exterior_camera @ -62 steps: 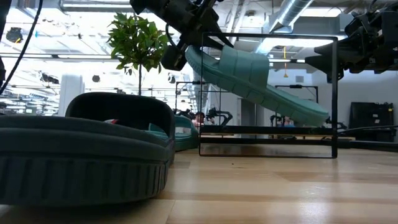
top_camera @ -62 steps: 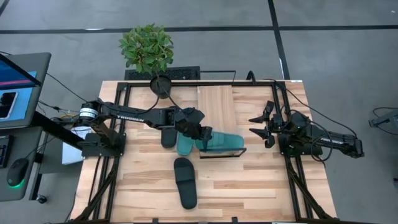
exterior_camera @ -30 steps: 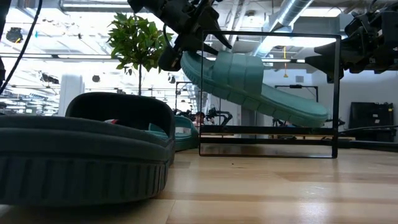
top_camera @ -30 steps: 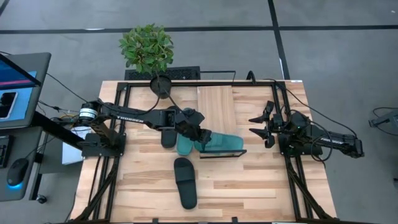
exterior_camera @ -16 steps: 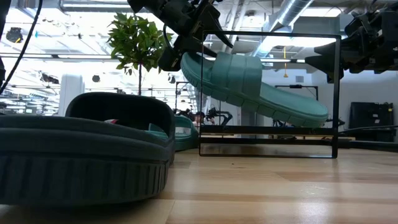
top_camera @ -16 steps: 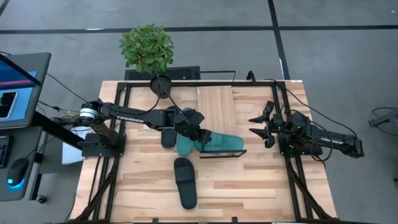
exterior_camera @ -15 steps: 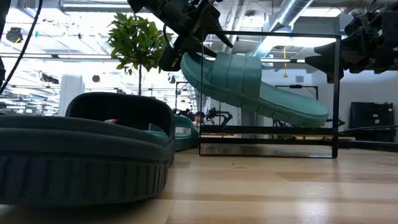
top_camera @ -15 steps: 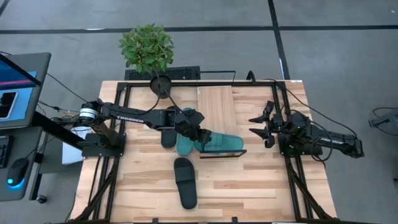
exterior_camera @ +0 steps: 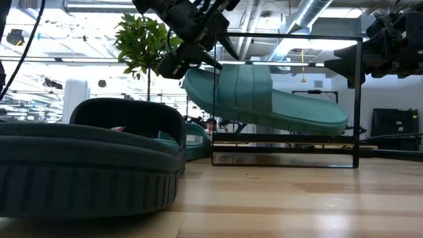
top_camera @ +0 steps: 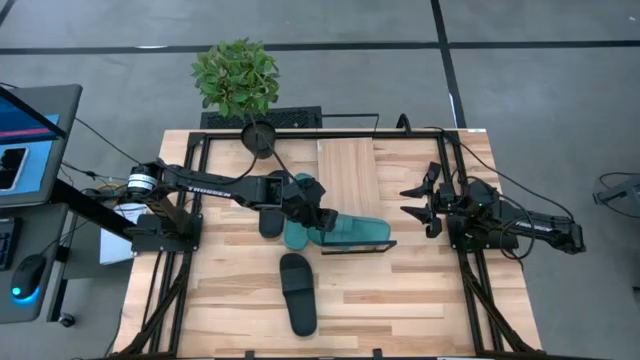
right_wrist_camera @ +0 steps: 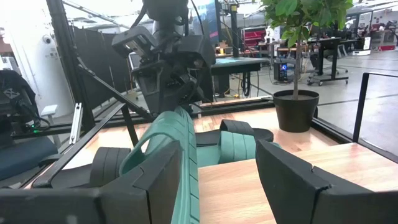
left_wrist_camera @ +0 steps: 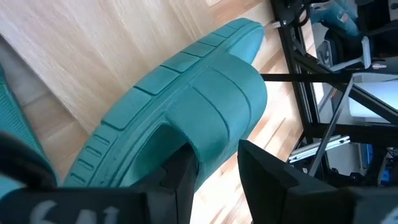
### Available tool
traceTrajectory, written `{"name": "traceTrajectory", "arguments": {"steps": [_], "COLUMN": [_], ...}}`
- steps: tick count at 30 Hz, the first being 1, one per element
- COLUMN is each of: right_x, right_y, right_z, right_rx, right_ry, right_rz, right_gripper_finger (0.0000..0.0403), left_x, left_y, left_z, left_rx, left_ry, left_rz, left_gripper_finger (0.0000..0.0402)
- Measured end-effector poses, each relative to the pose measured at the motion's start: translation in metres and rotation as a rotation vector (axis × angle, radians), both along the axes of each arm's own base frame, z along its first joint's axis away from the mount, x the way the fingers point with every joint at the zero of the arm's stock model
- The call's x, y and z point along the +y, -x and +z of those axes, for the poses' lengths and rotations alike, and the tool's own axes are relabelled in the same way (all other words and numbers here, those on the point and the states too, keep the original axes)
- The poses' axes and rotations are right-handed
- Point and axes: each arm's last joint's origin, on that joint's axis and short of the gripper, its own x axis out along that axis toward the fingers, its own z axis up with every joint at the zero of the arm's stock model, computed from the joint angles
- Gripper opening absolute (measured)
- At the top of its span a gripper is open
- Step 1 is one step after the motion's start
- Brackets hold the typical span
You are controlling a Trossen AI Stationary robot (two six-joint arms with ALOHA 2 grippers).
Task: Pick and place slides into the shelf
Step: Put the bottom green slide on the shelf
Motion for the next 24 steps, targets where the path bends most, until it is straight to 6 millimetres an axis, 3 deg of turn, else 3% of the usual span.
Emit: {"name": "traceTrajectory", "arguments": {"steps": [24], "right_x": [0.0], "right_y": [0.0], "right_z": [0.0], "right_rx": [0.0], "right_ry": [0.0], "right_rz": [0.0], "right_gripper_finger": [0.0201], "left_x": [0.0069], "left_y": [0.0074], "left_z": [-0.0076], "left_rx": [0.109], "left_ry": [-0.039], "left_rz": [0.051], "left_gripper_finger": [0.0106]}}
